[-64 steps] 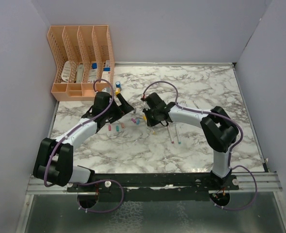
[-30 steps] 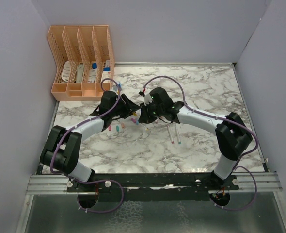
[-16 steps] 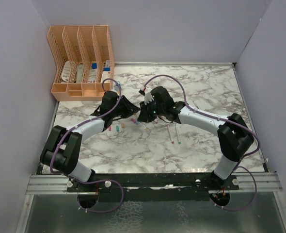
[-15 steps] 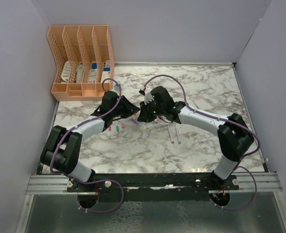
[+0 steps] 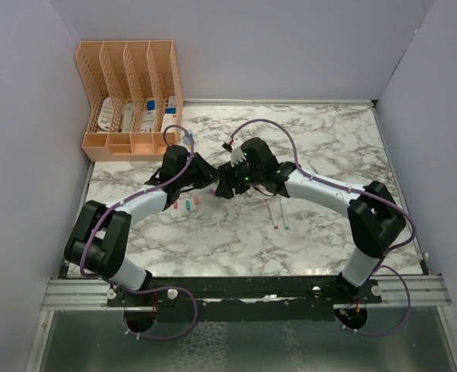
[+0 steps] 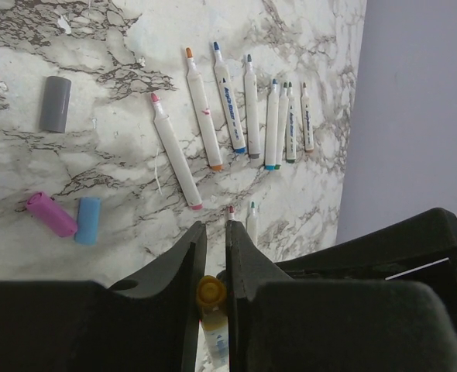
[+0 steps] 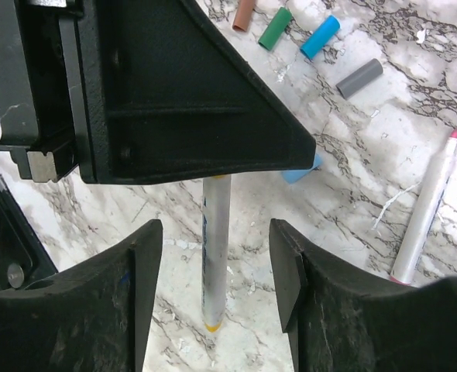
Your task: Open the pen caps
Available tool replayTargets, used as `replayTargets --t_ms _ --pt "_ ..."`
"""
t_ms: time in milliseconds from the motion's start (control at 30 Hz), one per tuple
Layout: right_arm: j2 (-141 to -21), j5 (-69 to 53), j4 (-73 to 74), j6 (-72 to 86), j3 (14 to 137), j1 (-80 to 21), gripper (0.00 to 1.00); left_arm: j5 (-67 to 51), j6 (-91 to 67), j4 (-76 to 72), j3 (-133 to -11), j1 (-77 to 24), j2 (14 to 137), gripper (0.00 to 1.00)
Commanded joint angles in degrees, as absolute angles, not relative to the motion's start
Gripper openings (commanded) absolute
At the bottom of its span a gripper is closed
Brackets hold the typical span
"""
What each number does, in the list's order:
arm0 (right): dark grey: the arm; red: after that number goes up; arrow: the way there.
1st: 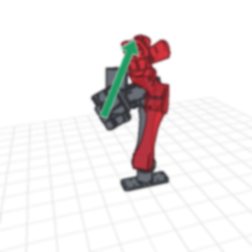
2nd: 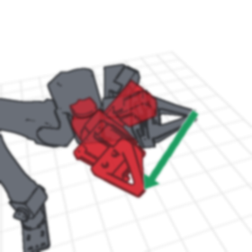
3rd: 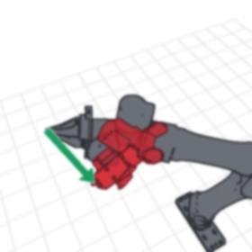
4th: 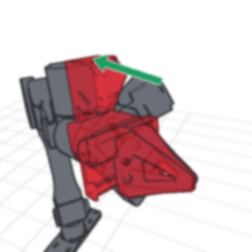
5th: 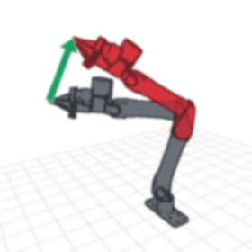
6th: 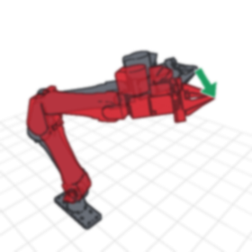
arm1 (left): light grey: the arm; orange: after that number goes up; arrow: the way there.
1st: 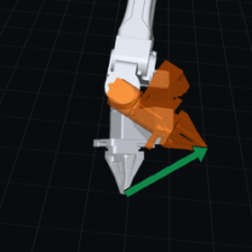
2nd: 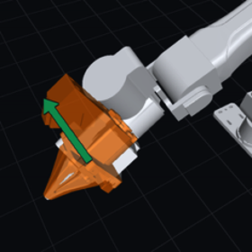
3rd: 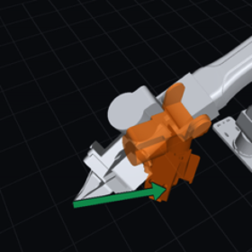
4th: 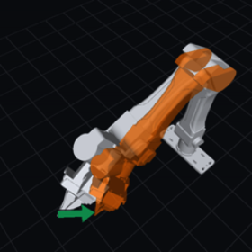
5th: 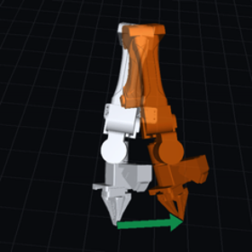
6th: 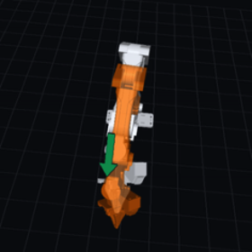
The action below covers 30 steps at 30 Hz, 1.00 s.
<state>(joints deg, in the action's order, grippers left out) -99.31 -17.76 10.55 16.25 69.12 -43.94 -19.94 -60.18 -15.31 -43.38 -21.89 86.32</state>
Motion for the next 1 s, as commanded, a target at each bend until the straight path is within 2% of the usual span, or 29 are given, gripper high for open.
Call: replayTargets --t_ms 0,200,300,400,733,967 --pt "-98.6 -18.3 8.7 17.0 69.8 -44.5 0.57 -21.4 -60.5 -17.3 -44.8 -22.5 85.7 0.0" --pt "-99.3 -19.0 8.0 17.6 70.3 -44.4 0.57 -21.2 -61.1 -17.5 -46.1 -23.7 86.0 0.0" --pt "-99.5 -19.5 7.5 17.8 70.5 -44.5 0.53 -21.0 -61.3 -17.7 -46.7 -24.4 86.2 0.0" --pt "-99.7 -19.8 7.2 18.2 70.5 -44.5 0.45 -20.8 -61.6 -18.0 -47.1 -24.8 86.4 0.0" --pt "-98.4 -19.1 6.9 18.5 69.7 -44.5 0.02 -20.7 -61.2 -18.0 -46.9 -25.2 86.2 0.0" --pt "-96.4 -18.9 8.6 17.7 67.7 -44.5 0.01 -20.3 -60.2 -18.1 -50.4 -23.7 88.3 0.0"
